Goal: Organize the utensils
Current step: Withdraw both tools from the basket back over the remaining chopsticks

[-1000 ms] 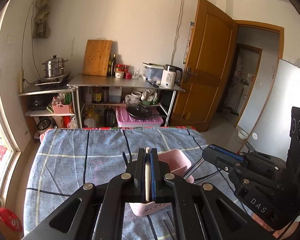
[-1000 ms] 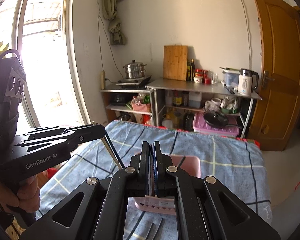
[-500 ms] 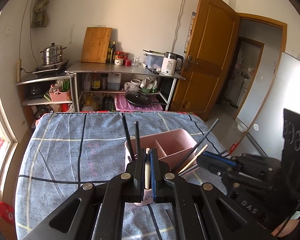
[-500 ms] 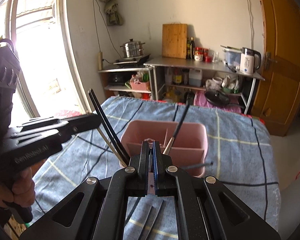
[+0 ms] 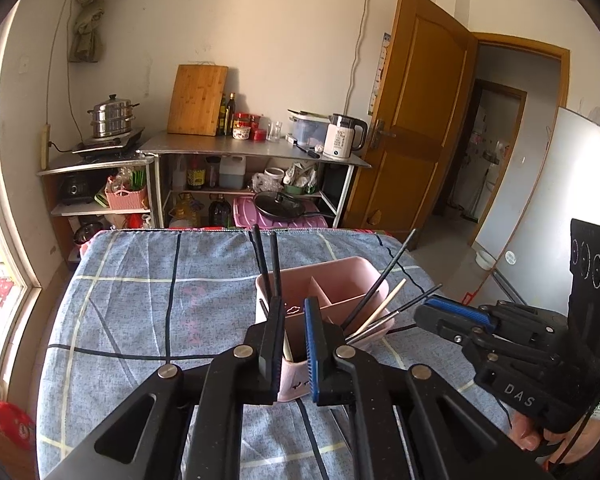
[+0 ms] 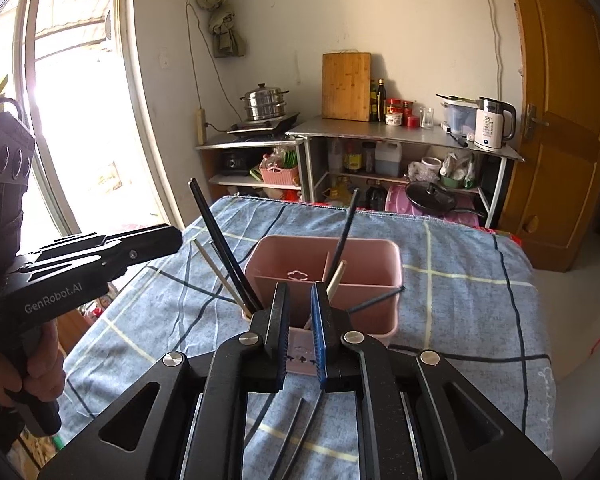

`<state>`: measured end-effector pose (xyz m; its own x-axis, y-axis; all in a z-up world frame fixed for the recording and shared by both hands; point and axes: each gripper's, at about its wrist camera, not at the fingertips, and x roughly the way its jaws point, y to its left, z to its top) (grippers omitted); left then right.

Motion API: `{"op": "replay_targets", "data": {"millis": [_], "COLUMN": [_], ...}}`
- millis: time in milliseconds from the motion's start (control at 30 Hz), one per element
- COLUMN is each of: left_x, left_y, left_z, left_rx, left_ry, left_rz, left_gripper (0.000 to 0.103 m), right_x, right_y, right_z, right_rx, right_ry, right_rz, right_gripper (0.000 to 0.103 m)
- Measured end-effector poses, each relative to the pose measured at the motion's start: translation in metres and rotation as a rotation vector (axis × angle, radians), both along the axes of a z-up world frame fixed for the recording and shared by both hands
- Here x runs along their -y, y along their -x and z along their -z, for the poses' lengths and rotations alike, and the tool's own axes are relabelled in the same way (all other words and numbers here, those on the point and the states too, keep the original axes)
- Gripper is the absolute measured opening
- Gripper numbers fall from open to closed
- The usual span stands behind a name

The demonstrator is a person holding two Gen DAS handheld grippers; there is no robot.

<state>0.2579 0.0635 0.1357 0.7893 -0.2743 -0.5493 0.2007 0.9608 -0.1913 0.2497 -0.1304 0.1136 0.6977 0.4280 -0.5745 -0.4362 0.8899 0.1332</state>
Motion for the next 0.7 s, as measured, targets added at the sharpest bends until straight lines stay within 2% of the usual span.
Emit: {"op": "replay_targets", "data": {"millis": [367, 700], "left_x": [0.0, 0.018], "left_y": [0.071, 0.125], "left_z": [0.005, 0.037], "left_rx": [0.033, 0.025], "left_ry": [0.018, -0.023], "left_rz": [-0.022, -0.035], "left_gripper": [0.01, 0.01], "right_x": [0.029, 0.045], "right_y": [0.056, 0.106], "right_z": [0.004, 0.025], "right_rx": [0.002, -0.017], "right_ry": [-0.046, -0.047], "right_rz": [0.034, 0.054], "right_gripper": [0.016, 0.018]}}
